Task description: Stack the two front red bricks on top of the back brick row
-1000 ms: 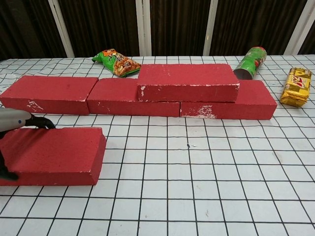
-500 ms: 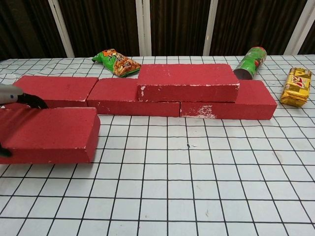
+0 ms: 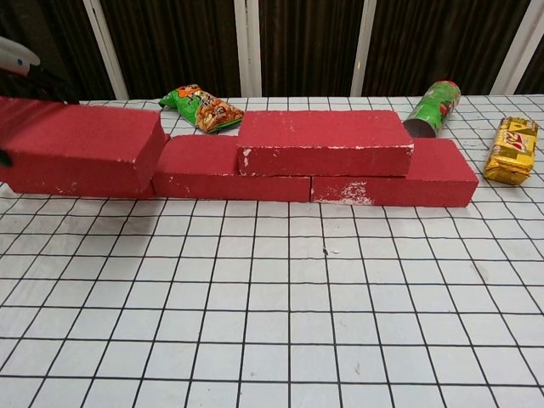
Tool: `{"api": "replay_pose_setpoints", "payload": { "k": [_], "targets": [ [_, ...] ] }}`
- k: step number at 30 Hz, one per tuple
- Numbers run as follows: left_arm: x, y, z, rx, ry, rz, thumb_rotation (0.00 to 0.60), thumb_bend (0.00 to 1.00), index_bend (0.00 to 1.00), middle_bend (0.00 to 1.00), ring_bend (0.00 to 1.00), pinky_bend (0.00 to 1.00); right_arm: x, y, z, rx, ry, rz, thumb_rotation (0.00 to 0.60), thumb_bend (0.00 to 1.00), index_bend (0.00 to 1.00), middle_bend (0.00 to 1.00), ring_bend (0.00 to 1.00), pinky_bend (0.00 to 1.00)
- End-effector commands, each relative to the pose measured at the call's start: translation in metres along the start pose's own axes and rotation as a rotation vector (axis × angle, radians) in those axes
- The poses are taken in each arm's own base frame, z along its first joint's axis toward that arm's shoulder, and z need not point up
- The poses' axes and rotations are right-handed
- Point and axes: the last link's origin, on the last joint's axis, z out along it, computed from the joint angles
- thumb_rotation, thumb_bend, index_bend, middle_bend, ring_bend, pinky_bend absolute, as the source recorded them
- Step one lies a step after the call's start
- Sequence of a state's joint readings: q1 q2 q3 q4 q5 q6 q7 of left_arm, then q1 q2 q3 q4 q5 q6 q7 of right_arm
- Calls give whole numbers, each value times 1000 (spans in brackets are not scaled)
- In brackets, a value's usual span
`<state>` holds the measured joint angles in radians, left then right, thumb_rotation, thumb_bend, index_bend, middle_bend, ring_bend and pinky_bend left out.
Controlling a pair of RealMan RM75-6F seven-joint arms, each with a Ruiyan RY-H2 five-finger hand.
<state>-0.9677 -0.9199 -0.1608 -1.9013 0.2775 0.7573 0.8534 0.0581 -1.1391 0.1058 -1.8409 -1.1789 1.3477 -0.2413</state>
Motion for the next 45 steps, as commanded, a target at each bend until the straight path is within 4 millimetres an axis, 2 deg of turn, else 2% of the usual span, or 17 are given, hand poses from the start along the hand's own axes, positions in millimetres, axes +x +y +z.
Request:
{"api": "replay_pose_setpoints", "payload": {
  "k": [1, 10, 18, 29, 45],
  "targets": [
    [28, -9, 22, -18, 36, -34, 600, 64, 262, 144, 0, 0, 2, -1, 6, -18, 46, -21, 600, 133, 0, 0, 0, 0],
    [35, -26, 58, -58, 10, -54, 600, 63, 262, 144, 0, 0, 9, 0, 6, 25, 180, -35, 600, 133, 0, 0, 0, 0],
    [42, -36, 79, -68, -1, -64, 600, 63, 267, 144, 0, 0, 15, 3, -1, 4, 232, -37, 600, 133, 0, 0, 0, 0],
    [40, -22, 99, -99, -24, -41, 600, 63, 266, 144, 0, 0, 14, -1, -2, 40, 242, -41, 600, 132, 0, 0, 0, 0],
    [35, 22, 117, -165, -32, -25, 600, 63, 256, 142, 0, 0, 17, 2, -4, 37, 237, -19, 600, 133, 0, 0, 0, 0]
  ]
}}
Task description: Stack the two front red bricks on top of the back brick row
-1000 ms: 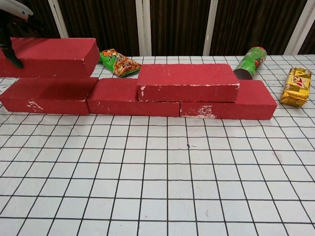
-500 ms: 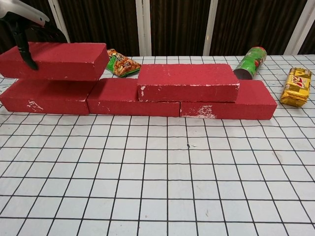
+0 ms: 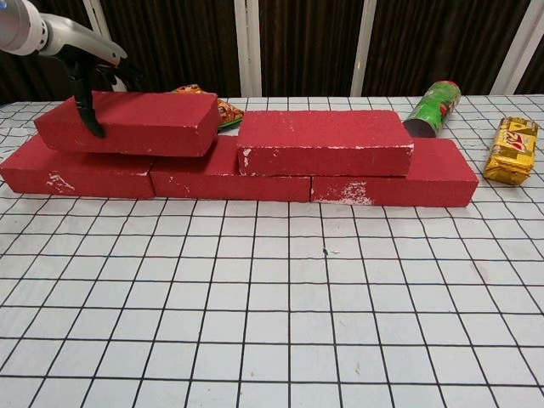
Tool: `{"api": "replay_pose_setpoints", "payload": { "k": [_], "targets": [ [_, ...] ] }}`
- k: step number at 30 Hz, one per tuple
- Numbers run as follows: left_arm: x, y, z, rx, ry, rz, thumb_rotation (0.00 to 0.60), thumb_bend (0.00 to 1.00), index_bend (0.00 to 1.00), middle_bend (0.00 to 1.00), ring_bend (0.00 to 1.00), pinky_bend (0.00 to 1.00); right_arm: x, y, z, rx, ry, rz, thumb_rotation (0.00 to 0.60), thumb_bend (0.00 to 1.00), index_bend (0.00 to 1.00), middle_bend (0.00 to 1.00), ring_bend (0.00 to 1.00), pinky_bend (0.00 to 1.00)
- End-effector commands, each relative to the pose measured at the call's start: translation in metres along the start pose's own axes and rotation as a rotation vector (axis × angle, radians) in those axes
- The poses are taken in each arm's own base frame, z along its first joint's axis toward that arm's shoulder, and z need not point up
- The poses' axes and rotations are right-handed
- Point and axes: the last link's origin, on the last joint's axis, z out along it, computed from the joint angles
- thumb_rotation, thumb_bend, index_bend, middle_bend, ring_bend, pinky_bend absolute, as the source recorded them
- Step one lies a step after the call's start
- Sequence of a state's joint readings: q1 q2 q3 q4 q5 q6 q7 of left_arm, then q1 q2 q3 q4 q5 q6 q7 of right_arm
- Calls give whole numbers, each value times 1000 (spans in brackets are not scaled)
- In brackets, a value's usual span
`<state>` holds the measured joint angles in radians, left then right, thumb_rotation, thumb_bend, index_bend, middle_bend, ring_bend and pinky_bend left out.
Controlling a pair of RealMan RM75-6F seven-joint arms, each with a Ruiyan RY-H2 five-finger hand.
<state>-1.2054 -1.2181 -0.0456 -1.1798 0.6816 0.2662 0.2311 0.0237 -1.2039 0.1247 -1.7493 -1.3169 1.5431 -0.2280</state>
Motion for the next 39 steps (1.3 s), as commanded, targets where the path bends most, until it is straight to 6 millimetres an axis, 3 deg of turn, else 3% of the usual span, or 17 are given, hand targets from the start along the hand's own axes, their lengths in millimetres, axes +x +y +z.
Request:
{"api": "replay_pose_setpoints", "payload": {
  "k": [1, 13, 39],
  "targets": [
    [-2, 7, 4, -6, -3, 10, 600, 63, 254, 142, 0, 0, 2, 2, 0, -14, 3, 6, 600, 133, 0, 0, 0, 0],
    [-8, 31, 18, -5, -20, 13, 600, 61, 243, 136, 0, 0, 6, 6, 1, -30, 2, 18, 600, 133, 0, 0, 0, 0],
    [-8, 49, 17, 40, -2, 19, 600, 0, 240, 121, 0, 0, 5, 8, 3, -30, -14, 35, 600, 133, 0, 0, 0, 0]
  ]
}}
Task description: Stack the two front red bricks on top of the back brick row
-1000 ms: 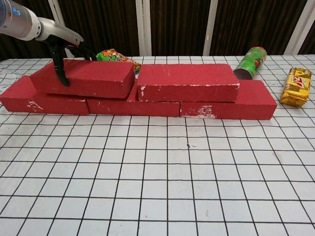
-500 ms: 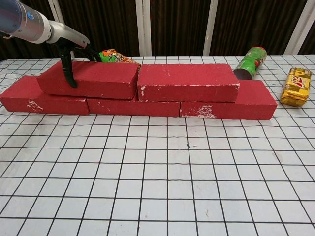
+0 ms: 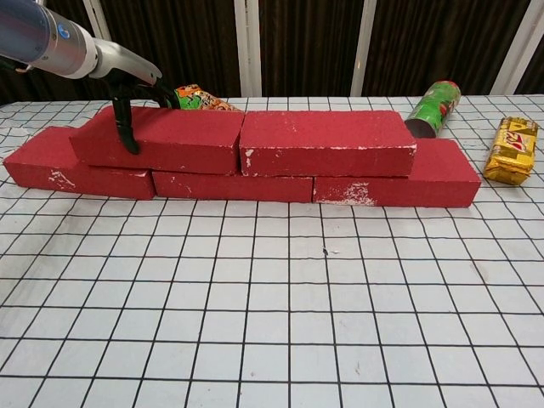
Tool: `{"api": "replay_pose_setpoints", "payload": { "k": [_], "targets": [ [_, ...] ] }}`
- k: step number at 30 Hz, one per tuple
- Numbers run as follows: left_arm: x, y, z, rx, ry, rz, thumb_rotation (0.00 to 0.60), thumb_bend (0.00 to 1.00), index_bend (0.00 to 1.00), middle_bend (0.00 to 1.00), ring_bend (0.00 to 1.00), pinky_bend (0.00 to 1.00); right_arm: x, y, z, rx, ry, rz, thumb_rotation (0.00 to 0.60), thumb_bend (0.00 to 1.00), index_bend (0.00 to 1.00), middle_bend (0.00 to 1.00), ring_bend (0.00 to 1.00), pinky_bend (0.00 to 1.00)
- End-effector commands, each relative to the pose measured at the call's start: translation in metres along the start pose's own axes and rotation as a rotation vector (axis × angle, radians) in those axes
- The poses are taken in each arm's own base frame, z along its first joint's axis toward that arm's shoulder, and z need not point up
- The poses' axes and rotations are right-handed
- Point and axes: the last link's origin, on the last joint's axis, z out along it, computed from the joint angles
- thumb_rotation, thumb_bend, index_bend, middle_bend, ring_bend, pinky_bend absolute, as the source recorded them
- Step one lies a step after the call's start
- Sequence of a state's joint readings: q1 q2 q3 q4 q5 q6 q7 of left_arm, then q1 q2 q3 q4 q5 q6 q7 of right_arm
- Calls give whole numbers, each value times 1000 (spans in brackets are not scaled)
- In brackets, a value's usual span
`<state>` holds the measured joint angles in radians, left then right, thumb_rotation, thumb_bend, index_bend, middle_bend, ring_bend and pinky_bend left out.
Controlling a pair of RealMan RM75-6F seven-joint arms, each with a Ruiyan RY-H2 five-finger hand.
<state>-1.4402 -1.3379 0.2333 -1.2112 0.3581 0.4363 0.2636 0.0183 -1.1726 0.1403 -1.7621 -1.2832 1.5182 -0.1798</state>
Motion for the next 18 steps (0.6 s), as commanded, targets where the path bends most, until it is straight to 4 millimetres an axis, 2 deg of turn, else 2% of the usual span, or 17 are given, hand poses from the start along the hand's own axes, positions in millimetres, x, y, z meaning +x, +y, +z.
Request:
{"api": "replay_pose_setpoints", "payload": {
  "k": [1, 9, 18],
  "targets": [
    [0, 1, -1, 3, 3, 1, 600, 0, 240, 120, 0, 0, 0, 0, 0, 0, -2, 0, 600, 133, 0, 0, 0, 0],
    [1, 4, -2, 8, 10, 2, 600, 0, 229, 100, 0, 0, -1, 0, 0, -2, -4, 0, 600, 133, 0, 0, 0, 0],
    [1, 4, -2, 23, 9, 3, 600, 0, 164, 47, 0, 0, -1, 0, 0, -7, -7, 3, 600, 133, 0, 0, 0, 0]
  ]
}}
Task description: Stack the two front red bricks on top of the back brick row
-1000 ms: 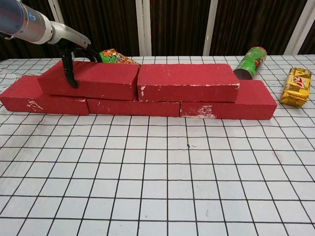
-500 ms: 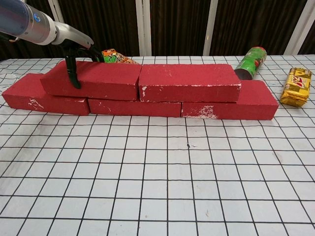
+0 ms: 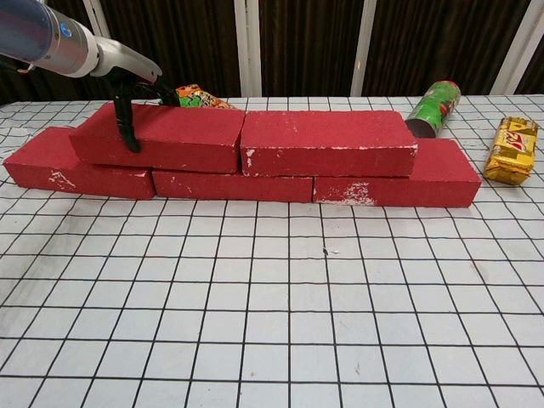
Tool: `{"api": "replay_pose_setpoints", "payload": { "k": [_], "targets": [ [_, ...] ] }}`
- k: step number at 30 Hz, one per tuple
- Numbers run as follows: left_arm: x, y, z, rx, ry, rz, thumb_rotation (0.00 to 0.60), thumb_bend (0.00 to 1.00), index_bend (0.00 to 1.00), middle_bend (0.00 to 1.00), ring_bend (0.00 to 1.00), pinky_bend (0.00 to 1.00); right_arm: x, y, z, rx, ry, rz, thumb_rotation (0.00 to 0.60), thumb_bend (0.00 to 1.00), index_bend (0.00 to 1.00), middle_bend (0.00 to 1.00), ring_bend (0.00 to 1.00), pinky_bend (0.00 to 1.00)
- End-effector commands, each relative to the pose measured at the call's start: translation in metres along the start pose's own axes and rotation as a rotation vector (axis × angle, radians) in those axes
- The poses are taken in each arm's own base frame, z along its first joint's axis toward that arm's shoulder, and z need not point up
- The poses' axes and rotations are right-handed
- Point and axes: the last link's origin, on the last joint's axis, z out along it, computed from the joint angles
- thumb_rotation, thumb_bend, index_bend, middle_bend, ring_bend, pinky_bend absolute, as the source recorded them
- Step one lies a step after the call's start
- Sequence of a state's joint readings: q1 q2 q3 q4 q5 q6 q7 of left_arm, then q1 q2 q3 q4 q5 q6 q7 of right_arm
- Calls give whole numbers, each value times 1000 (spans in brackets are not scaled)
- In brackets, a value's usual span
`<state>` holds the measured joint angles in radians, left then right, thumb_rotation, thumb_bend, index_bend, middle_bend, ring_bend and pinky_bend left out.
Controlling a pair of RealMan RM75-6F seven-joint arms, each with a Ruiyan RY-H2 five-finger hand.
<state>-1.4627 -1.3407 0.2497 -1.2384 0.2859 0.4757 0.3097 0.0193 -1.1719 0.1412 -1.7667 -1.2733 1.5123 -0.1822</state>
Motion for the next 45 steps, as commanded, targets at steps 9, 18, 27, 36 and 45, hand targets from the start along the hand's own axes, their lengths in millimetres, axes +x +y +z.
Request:
{"api": "replay_pose_setpoints", "payload": {
  "k": [9, 18, 27, 36, 45],
  "targets": [
    [0, -1, -3, 17, -13, 7, 600, 0, 123, 1, 0, 0, -1, 0, 0, -4, -7, -1, 600, 133, 0, 0, 0, 0],
    [-1, 1, -3, 19, -16, 10, 600, 0, 108, 0, 0, 0, -2, 0, 0, -12, -15, -2, 600, 133, 0, 0, 0, 0],
    [-1, 4, -6, 14, -19, 3, 600, 0, 105, 0, 0, 0, -2, 0, 0, -15, -18, -3, 600, 133, 0, 0, 0, 0],
    [9, 0, -18, 23, 11, -17, 600, 0, 96, 0, 0, 0, -3, -1, 0, -15, -24, -2, 600, 133, 0, 0, 0, 0],
    [7, -31, -55, 42, 57, -68, 600, 0, 74, 0, 0, 0, -3, -2, -1, -9, -34, 5, 600, 133, 0, 0, 0, 0]
  ]
}}
